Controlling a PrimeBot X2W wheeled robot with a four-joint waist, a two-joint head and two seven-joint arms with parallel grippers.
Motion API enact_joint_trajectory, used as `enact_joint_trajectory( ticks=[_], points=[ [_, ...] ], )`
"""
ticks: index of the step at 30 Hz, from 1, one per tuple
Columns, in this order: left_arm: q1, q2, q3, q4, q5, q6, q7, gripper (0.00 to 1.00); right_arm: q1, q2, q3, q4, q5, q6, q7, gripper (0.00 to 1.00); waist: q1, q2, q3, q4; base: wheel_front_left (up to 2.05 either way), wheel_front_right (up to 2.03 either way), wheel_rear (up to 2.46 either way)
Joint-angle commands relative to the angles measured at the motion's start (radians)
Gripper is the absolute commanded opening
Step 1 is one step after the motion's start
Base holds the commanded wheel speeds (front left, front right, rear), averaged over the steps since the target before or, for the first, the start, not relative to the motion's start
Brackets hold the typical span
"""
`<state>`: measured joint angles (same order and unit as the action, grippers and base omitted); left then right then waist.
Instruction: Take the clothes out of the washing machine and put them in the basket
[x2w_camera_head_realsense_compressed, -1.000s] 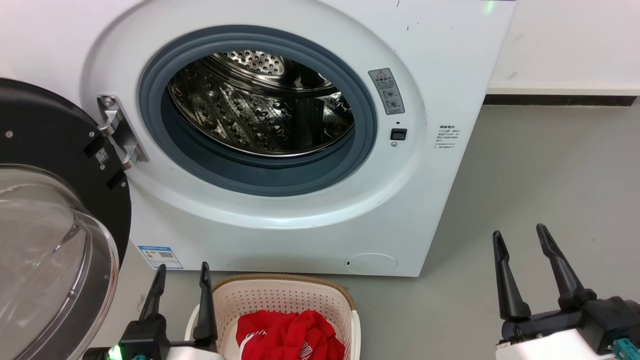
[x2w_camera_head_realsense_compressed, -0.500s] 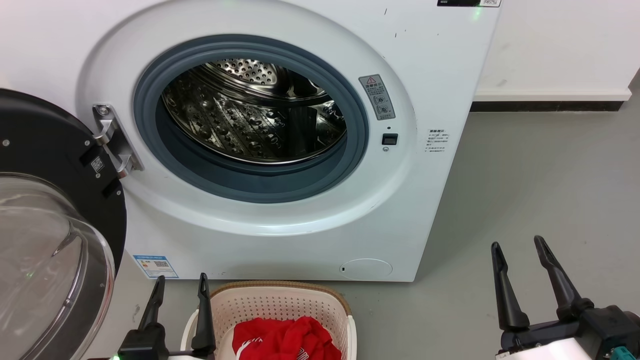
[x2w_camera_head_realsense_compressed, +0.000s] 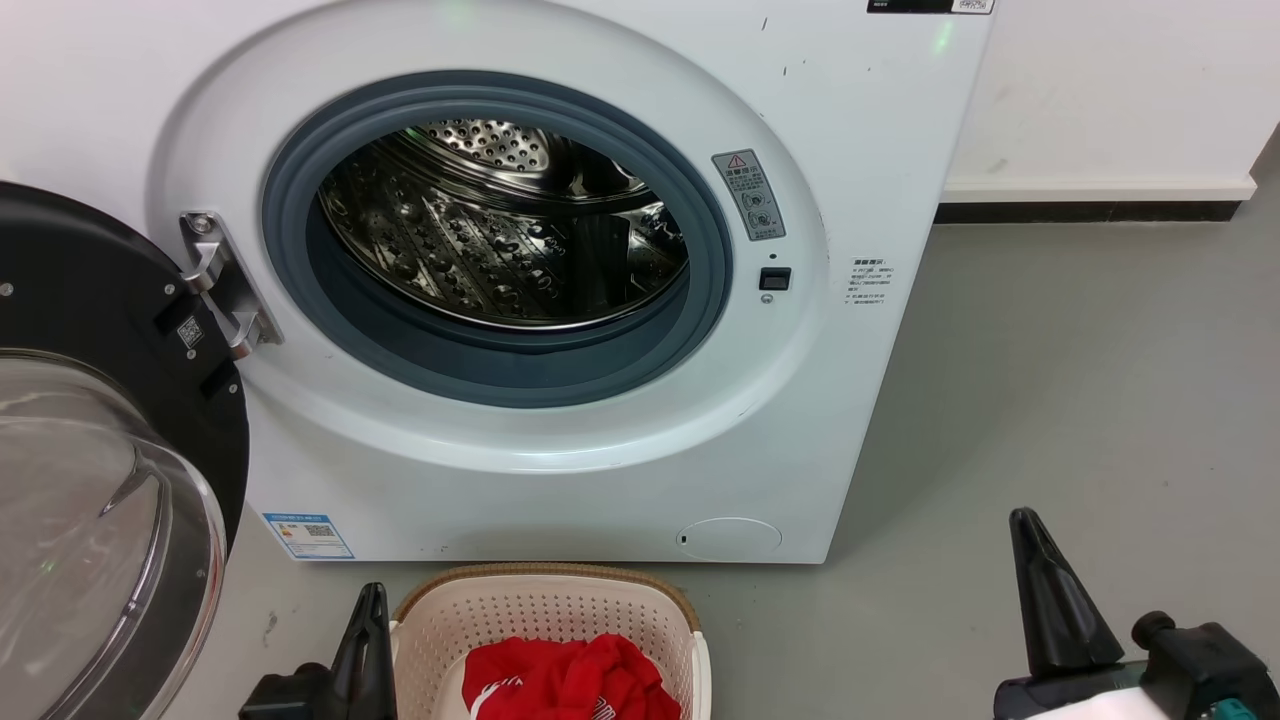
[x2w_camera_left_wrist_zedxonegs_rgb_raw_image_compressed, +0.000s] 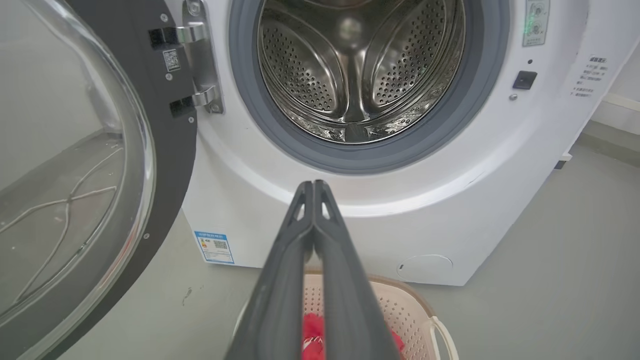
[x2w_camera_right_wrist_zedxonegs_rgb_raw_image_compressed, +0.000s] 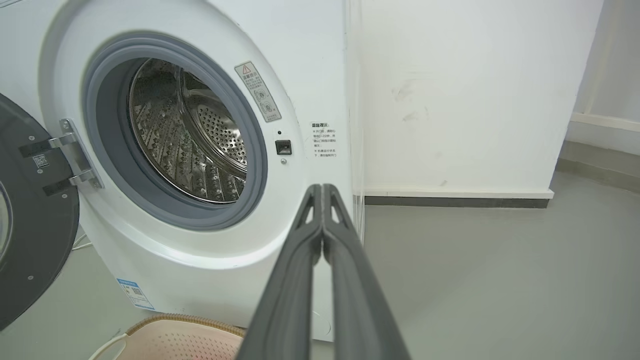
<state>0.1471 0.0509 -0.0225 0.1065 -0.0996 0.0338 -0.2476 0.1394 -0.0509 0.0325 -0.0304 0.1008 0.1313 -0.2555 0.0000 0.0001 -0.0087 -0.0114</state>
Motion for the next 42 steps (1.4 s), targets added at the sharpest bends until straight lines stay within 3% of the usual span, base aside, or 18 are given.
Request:
enact_joint_trajectory(
  ticks=[1,22,42],
  points=[
    [-0.019,0.000,0.008,-0.007,-0.065,-0.009,0.013,0.00,-0.014,-0.006,-0.001,-0.006,0.073,0.000,0.009,0.00,0.0000,-0.0001,0.000,0.000,0.00,0.00,0.00],
    [-0.083,0.000,0.043,0.030,-0.442,-0.050,0.104,0.00,-0.080,-0.027,-0.009,0.068,0.474,0.000,0.079,0.00,0.0000,-0.0001,0.002,0.002,0.00,0.00,0.00],
    [-0.134,0.000,0.070,0.060,-0.742,-0.082,0.177,0.00,-0.128,-0.036,-0.026,0.124,0.783,0.000,0.143,0.00,0.0000,-0.0001,0.004,0.004,0.00,0.00,0.00]
  ],
)
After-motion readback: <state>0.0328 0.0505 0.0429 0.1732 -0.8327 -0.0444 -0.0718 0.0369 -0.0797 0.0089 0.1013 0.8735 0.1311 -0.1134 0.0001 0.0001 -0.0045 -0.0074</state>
